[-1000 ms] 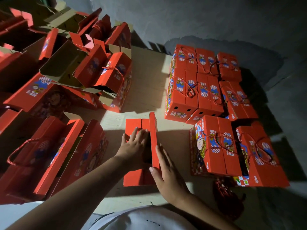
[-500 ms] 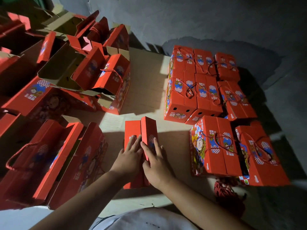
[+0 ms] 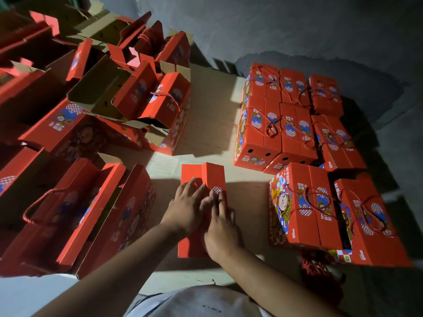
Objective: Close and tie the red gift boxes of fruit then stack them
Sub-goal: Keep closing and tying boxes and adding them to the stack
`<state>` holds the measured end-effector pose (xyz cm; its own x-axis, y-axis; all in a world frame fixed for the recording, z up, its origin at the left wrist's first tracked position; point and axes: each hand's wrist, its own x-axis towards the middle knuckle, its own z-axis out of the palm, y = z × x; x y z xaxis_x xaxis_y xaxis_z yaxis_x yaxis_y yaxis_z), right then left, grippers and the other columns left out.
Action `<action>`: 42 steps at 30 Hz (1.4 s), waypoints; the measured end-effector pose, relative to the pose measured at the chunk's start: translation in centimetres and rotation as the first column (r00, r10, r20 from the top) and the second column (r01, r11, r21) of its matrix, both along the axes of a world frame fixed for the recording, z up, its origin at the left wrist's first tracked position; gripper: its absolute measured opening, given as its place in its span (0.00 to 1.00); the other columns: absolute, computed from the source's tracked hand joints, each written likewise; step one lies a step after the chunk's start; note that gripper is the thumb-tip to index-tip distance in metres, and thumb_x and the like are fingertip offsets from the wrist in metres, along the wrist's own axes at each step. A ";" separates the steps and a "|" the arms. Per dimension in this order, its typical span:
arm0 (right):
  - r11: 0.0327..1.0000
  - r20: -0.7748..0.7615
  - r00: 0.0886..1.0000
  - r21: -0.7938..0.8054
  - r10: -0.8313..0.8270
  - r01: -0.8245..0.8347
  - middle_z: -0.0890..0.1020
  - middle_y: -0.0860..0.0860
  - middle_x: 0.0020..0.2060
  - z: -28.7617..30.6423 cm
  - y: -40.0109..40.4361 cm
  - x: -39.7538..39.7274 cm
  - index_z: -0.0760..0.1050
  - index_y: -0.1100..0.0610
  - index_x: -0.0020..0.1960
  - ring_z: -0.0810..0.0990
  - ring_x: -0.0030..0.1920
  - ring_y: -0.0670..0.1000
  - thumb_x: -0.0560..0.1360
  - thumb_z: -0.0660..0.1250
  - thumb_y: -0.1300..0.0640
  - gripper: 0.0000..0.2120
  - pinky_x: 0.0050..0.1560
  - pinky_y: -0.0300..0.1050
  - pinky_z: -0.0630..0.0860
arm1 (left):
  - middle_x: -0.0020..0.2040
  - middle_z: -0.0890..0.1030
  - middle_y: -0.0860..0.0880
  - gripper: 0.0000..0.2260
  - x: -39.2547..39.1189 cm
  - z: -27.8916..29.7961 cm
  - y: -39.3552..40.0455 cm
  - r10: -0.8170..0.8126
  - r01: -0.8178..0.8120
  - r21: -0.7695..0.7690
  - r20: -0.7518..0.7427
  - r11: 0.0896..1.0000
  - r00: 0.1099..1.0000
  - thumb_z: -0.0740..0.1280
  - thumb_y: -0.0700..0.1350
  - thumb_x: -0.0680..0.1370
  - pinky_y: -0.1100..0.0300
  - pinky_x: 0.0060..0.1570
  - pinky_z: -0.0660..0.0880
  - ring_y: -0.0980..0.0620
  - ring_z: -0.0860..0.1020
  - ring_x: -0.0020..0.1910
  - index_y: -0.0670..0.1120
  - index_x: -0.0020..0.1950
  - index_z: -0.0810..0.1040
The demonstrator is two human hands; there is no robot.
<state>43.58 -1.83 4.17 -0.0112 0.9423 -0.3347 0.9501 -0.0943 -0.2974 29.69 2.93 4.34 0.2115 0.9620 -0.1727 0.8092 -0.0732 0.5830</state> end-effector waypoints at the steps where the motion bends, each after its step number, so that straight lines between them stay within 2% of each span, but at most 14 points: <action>1: 1.000 0.021 1.000 -0.019 -0.006 0.006 0.38 0.46 0.82 -0.2 0.1 0.0 0.42 0.45 0.84 0.58 0.77 0.60 0.82 0.58 0.53 0.36 0.71 0.54 0.69 | 0.83 0.51 0.51 0.28 0.4 0.0 1.0 0.027 -0.027 -0.030 0.009 0.999 1.000 0.47 0.65 0.83 0.38 0.73 0.63 0.50 0.47 0.81 0.56 0.82 0.58; 4: 0.996 0.063 0.997 -0.080 0.040 -0.035 0.41 0.50 0.83 -0.4 0.5 0.5 0.59 0.50 0.82 0.57 0.79 0.60 0.86 0.50 0.53 0.24 0.72 0.52 0.68 | 0.84 0.48 0.51 0.26 1.3 -0.4 3.7 0.087 -0.086 -0.099 0.003 0.991 0.996 0.54 0.61 0.84 0.35 0.74 0.61 0.48 0.43 0.82 0.55 0.82 0.59; 8: 0.994 0.031 0.999 -0.096 0.045 -0.042 0.39 0.53 0.83 0.2 0.2 1.4 0.41 0.48 0.84 0.62 0.77 0.57 0.87 0.51 0.52 0.29 0.71 0.48 0.68 | 0.84 0.47 0.50 0.25 1.7 -1.3 5.0 0.124 -0.125 -0.110 -0.022 0.986 0.992 0.58 0.57 0.84 0.34 0.71 0.65 0.48 0.42 0.82 0.56 0.81 0.61; 12: 0.995 -0.080 0.996 -0.091 0.032 -0.039 0.44 0.52 0.83 0.8 -0.5 1.7 0.38 0.48 0.84 0.69 0.72 0.57 0.87 0.52 0.49 0.32 0.69 0.49 0.70 | 0.84 0.46 0.53 0.26 1.7 -1.7 4.7 0.164 -0.166 -0.095 -0.031 0.982 0.986 0.57 0.61 0.83 0.36 0.69 0.68 0.51 0.42 0.81 0.58 0.81 0.59; 15: 0.995 -0.141 0.989 -0.080 0.047 -0.058 0.37 0.50 0.82 0.6 -1.0 2.2 0.37 0.46 0.83 0.63 0.77 0.55 0.85 0.55 0.43 0.36 0.71 0.47 0.68 | 0.84 0.45 0.53 0.26 1.7 -1.7 4.5 0.155 -0.159 -0.088 -0.050 0.983 0.987 0.56 0.61 0.84 0.36 0.67 0.68 0.50 0.42 0.82 0.59 0.82 0.56; 18: 0.980 -0.138 0.971 -0.003 0.196 -0.198 0.26 0.46 0.78 0.3 -1.3 3.0 0.44 0.46 0.84 0.56 0.80 0.54 0.82 0.54 0.34 0.37 0.76 0.50 0.63 | 0.84 0.44 0.53 0.26 1.8 -1.7 4.3 0.137 -0.143 -0.074 -0.082 0.987 0.987 0.55 0.59 0.85 0.36 0.66 0.67 0.51 0.41 0.81 0.61 0.82 0.52; 26: 0.982 -0.331 0.925 0.044 0.188 -0.184 0.27 0.38 0.78 -1.5 -2.1 4.5 0.46 0.46 0.84 0.43 0.82 0.46 0.81 0.61 0.38 0.39 0.80 0.49 0.57 | 0.84 0.43 0.54 0.27 1.7 -2.1 4.0 0.102 -0.109 -0.055 -0.106 0.993 0.989 0.55 0.55 0.85 0.32 0.68 0.65 0.50 0.40 0.82 0.59 0.83 0.49; 29: 0.989 -0.366 0.919 0.039 0.146 -0.141 0.30 0.38 0.79 -1.6 -2.2 4.8 0.40 0.44 0.83 0.39 0.81 0.41 0.79 0.65 0.37 0.45 0.79 0.43 0.53 | 0.84 0.42 0.53 0.30 1.6 -1.9 3.5 0.109 -0.110 -0.040 -0.044 0.993 0.993 0.58 0.54 0.84 0.31 0.67 0.66 0.49 0.42 0.82 0.60 0.83 0.47; 32: 1.000 -0.414 0.910 -0.001 0.020 -0.022 0.32 0.43 0.81 -2.2 -2.6 4.8 0.32 0.39 0.81 0.36 0.80 0.41 0.75 0.71 0.37 0.54 0.79 0.41 0.51 | 0.83 0.40 0.50 0.39 1.3 -2.0 2.6 0.186 -0.184 -0.039 0.065 0.982 0.980 0.65 0.57 0.81 0.34 0.70 0.64 0.45 0.43 0.82 0.56 0.83 0.43; 34: 0.997 -0.431 0.900 -0.049 -0.070 0.053 0.35 0.44 0.81 -2.5 -2.7 4.7 0.29 0.39 0.80 0.37 0.80 0.42 0.72 0.74 0.37 0.59 0.80 0.43 0.50 | 0.83 0.46 0.44 0.47 1.0 -2.3 1.8 0.313 -0.295 -0.125 0.166 0.947 0.935 0.72 0.61 0.76 0.39 0.74 0.60 0.40 0.48 0.81 0.51 0.83 0.45; 35: 0.994 -0.442 0.891 -0.072 -0.105 0.082 0.39 0.43 0.82 -2.6 -2.8 4.7 0.30 0.38 0.80 0.40 0.81 0.43 0.71 0.75 0.36 0.60 0.80 0.44 0.51 | 0.81 0.56 0.40 0.49 0.8 -2.5 1.4 0.382 -0.349 -0.178 0.213 0.920 0.899 0.76 0.62 0.72 0.41 0.73 0.62 0.38 0.56 0.79 0.48 0.82 0.50; 37: 0.983 -0.457 0.872 -0.125 -0.177 0.134 0.46 0.44 0.83 -2.6 -2.7 4.6 0.31 0.38 0.80 0.48 0.82 0.45 0.68 0.76 0.35 0.61 0.78 0.44 0.55 | 0.62 0.78 0.43 0.40 0.6 -2.6 0.8 0.504 -0.434 -0.271 0.299 0.859 0.811 0.80 0.64 0.66 0.44 0.62 0.76 0.40 0.76 0.64 0.44 0.67 0.67; 39: 0.959 -0.460 0.846 -0.204 -0.269 0.194 0.51 0.46 0.83 -2.5 -2.6 4.6 0.32 0.38 0.81 0.53 0.81 0.47 0.65 0.78 0.33 0.64 0.76 0.45 0.59 | 0.48 0.81 0.49 0.32 0.5 -2.3 0.6 0.576 -0.456 -0.373 0.335 0.808 0.746 0.81 0.63 0.64 0.47 0.50 0.81 0.47 0.82 0.49 0.47 0.53 0.69; 42: 0.878 -0.465 0.758 -0.375 -0.457 0.298 0.54 0.48 0.83 -2.3 -2.3 4.6 0.32 0.44 0.82 0.57 0.80 0.51 0.59 0.80 0.31 0.71 0.76 0.48 0.61 | 0.48 0.85 0.50 0.27 0.4 -1.8 1.1 0.630 -0.420 -0.497 0.399 0.759 0.667 0.83 0.59 0.63 0.47 0.51 0.83 0.49 0.85 0.46 0.49 0.52 0.76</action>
<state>48.19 -4.15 1.91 0.0787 0.7834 -0.6165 0.5200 -0.5598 -0.6451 30.07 4.01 2.53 -0.1570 0.8356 -0.5265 0.2114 0.5492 0.8085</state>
